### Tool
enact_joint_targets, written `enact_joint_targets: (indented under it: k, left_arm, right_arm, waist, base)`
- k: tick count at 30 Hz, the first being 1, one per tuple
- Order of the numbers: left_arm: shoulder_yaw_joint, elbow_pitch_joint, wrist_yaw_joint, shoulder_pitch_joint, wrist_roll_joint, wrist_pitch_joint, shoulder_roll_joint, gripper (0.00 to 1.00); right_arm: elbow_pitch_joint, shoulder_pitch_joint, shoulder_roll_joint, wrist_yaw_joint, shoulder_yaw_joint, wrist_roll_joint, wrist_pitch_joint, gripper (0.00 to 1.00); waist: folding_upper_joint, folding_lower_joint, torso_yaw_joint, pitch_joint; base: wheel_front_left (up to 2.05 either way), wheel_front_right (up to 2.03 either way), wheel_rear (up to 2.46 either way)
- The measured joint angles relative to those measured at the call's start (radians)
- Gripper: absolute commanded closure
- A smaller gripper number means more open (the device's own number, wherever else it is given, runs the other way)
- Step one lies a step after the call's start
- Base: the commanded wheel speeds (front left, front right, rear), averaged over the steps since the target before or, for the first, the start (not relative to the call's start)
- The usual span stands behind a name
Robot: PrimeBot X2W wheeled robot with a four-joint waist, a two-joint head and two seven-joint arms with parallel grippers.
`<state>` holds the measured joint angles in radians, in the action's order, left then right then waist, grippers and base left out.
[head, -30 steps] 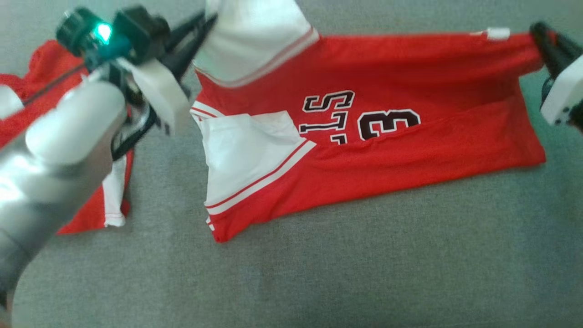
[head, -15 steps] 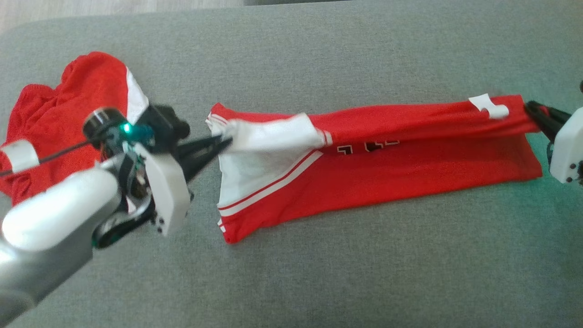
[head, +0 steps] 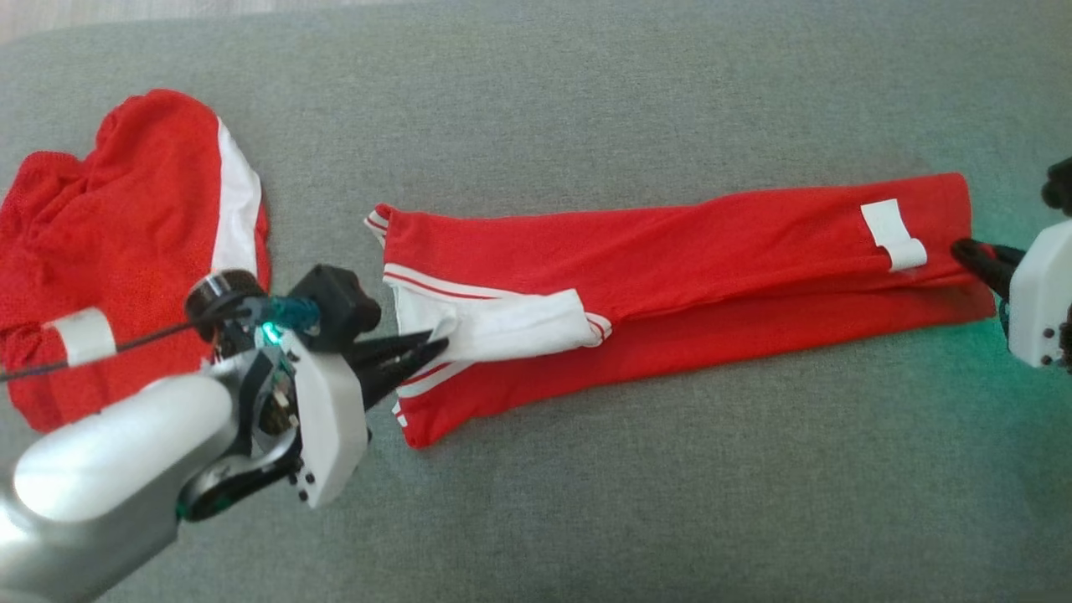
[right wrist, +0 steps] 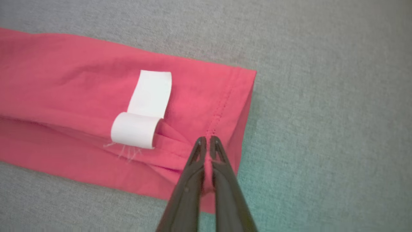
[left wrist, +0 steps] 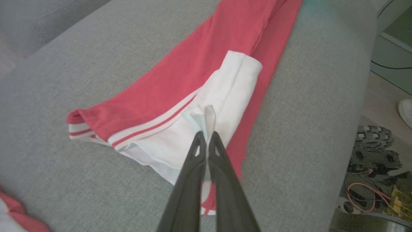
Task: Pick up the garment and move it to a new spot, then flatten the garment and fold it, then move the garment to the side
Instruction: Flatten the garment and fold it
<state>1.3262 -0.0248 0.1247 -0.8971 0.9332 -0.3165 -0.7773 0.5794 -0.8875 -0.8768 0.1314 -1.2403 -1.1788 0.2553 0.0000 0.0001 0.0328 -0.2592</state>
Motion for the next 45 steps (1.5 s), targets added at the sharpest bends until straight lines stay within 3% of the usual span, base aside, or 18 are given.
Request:
enact_joint_targets:
  k: [7, 8, 9, 16, 22, 27, 31, 32, 34, 39, 45]
  left_arm:
    - [0.0, 0.008, 0.0, 0.044, -0.017, -0.018, 0.009, 1.0]
    - [0.0, 0.018, 0.0, 0.047, -0.017, -0.018, 0.014, 0.2]
    - [0.0, 0.018, 0.0, 0.047, -0.017, -0.018, 0.014, 0.0]
    - [-0.002, 0.05, -0.014, 0.077, -0.017, -0.002, 0.03, 0.0]
    - [-0.061, 0.066, -0.09, 0.102, 0.002, 0.103, 0.033, 0.0]
    - [-0.173, 0.095, -0.19, 0.125, 0.018, 0.3, 0.059, 0.0]
    - [-0.267, 0.13, -0.284, 0.204, 0.057, 0.485, 0.105, 0.0]
    - [-0.322, 0.148, -0.325, 0.256, 0.084, 0.542, 0.132, 0.0]
    - [-0.382, 0.156, -0.352, 0.309, 0.096, 0.563, 0.159, 0.0]
    - [-0.588, 0.127, -0.365, 0.453, -0.007, 0.568, 0.272, 0.0]
    - [-0.79, 0.108, -0.306, 0.676, -0.214, 0.569, 0.429, 0.0]
  right_arm:
    - [0.0, -0.002, -0.009, 0.0, -0.01, -0.057, 0.077, 1.0]
    - [0.012, -0.001, -0.008, 0.0, -0.01, -0.083, 0.109, 0.44]
    - [0.012, -0.001, -0.008, 0.0, -0.01, -0.083, 0.109, 0.0]
    - [0.032, -0.001, -0.007, 0.0, -0.009, -0.136, 0.169, 0.0]
    - [0.033, -0.004, -0.003, 0.0, 0.052, -0.169, 0.11, 0.0]
    - [0.038, -0.032, 0.019, 0.0, 0.12, -0.107, -0.09, 0.0]
    - [0.013, -0.037, 0.084, 0.0, 0.183, -0.103, -0.274, 0.0]
    - [-0.002, -0.018, 0.116, 0.0, 0.211, -0.095, -0.36, 0.0]
    - [-0.012, 0.011, 0.148, 0.0, 0.226, -0.078, -0.432, 0.0]
    - [0.018, 0.105, 0.237, 0.0, 0.316, 0.044, -0.503, 0.0]
    - [0.006, 0.273, 0.397, 0.0, 0.702, 0.357, -0.506, 0.0]
  waist:
    - [0.0, 0.0, -0.012, 0.0]
    - [0.0, 0.0, -0.013, 0.002]
    - [0.0, 0.0, -0.013, 0.002]
    - [0.0, -0.0001, -0.025, 0.034]
    - [0.0, -0.0001, -0.034, 0.075]
    - [0.0, -0.0001, -0.039, 0.117]
    - [0.0, -0.0002, -0.047, 0.154]
    - [0.0, -0.0002, -0.05, 0.17]
    - [0.0, -0.0002, -0.053, 0.184]
    - [0.0, -0.0002, -0.054, 0.207]
    - [0.0, -0.0002, -0.051, 0.222]
  base:
    - [0.0, 0.0, 0.0]
    - [0.0, 0.0, 0.0]
    - [0.0, 0.0, 0.0]
    - [0.0, 0.0, 0.0]
    - [0.0, 0.0, 0.0]
    - [0.0, 0.0, 0.0]
    - [0.0, 0.0, 0.0]
    - [0.0, 0.0, 0.0]
    - [0.0, 0.0, 0.0]
    - [0.0, 0.0, 0.0]
    - [0.0, 0.0, 0.0]
